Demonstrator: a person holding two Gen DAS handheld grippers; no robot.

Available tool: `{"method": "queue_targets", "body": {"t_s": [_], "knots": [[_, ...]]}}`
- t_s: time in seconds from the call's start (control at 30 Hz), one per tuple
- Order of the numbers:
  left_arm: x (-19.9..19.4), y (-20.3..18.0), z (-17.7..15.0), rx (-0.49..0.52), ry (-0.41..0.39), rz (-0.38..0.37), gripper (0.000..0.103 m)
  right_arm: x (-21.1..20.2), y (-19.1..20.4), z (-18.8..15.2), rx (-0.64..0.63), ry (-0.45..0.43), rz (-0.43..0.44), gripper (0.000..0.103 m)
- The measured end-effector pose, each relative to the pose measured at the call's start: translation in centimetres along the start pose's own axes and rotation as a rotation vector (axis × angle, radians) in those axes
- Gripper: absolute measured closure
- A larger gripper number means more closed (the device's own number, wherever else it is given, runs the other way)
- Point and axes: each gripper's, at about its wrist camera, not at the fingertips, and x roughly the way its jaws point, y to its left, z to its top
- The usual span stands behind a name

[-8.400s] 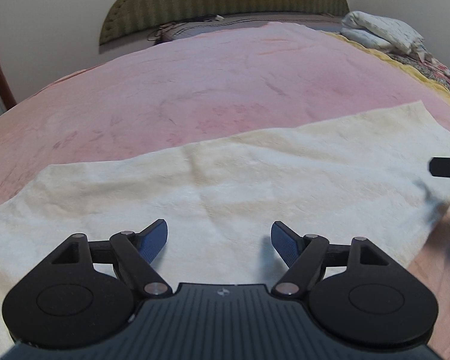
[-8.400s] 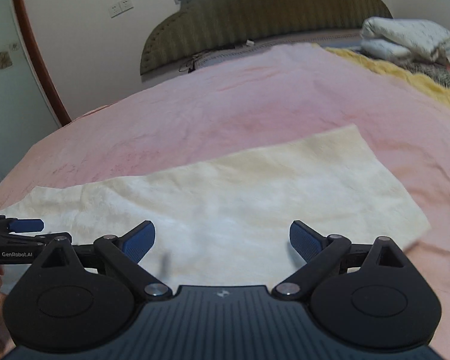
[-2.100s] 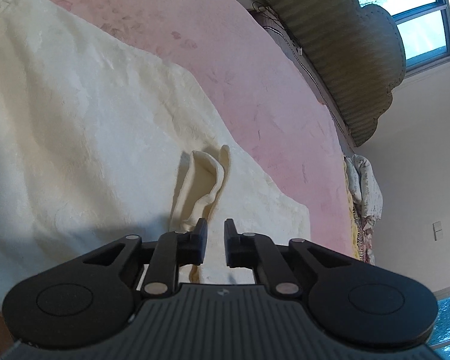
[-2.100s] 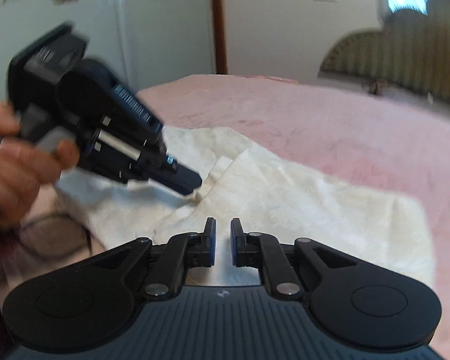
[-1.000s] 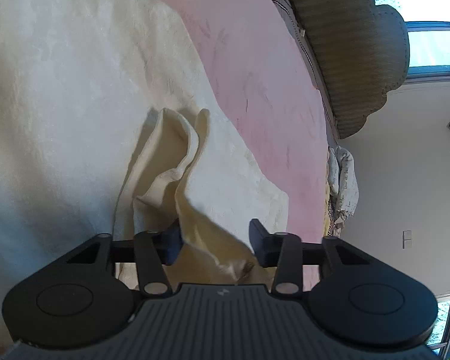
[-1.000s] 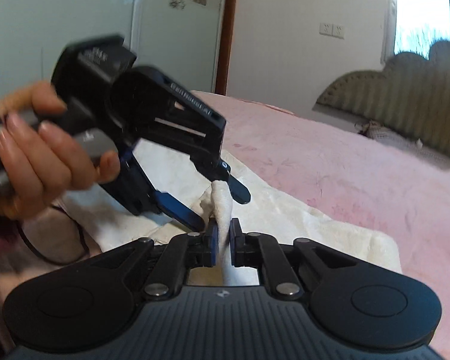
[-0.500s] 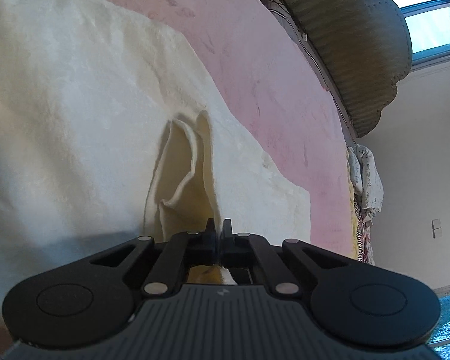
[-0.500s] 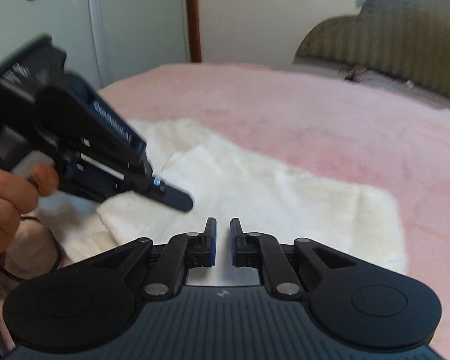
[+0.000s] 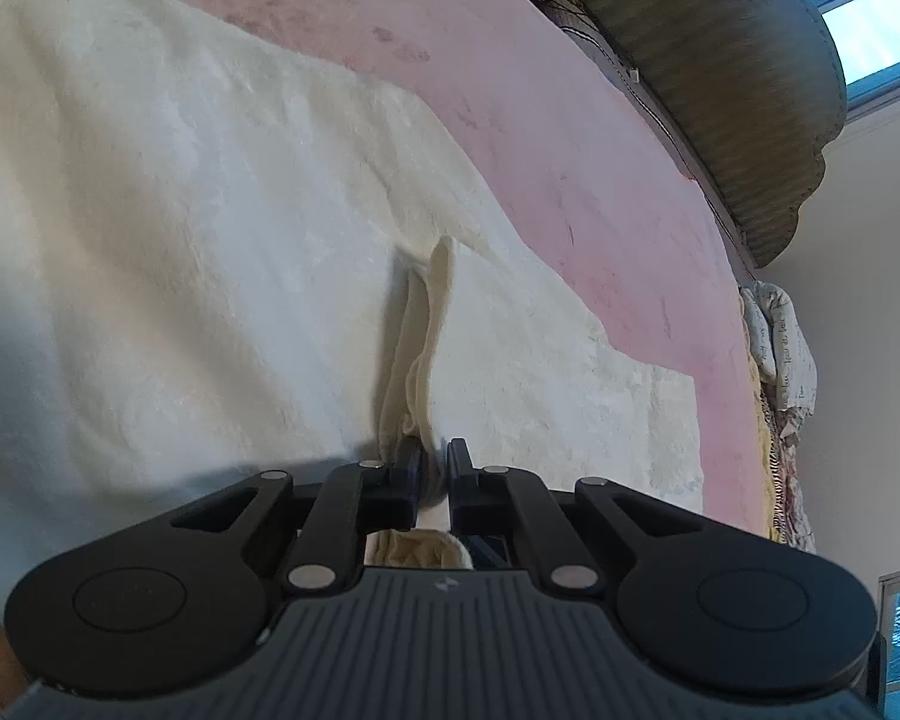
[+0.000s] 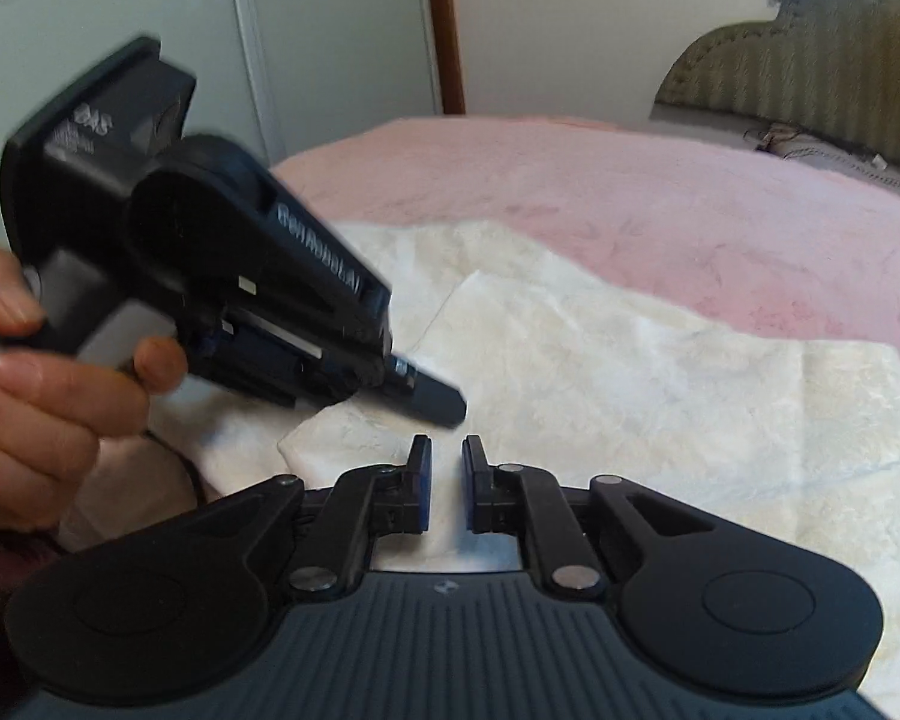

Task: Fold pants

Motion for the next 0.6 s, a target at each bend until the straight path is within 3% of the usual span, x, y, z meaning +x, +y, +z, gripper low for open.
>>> {"method": "queue_targets", "body": {"t_s": [0.17,0.27,0.4,0.5,0.6], "knots": [[-2.6,-1.3,0.7,0.098,-0.125,0.084,0.088,-1.3,0.4,0.2,0.034,-0.046,0.001,0.092],[-1.8,-2.7,1.2,0.166,-0.111,0.1,0.081,-1.3,1.1,0.0,0.024,-0.037,0.034,0.092],[-0.7,-2.7,0.5,0.18,-0.102,0.159,0.08,-0.8,1.3,-0.5,0.038,-0.035,0.014,0.092],[-1.9,-2.1,0.2,0.186,-0.13,0.183,0.08,-2.0,1.2,-0.4,0.059,-0.074,0.023,0.092],[-4.1,-1.5,0.2,0.18,-0.176,0.201,0.076,-1.2,1.6,-0.3,0.031,-0.039,0.031,0.091]]}}
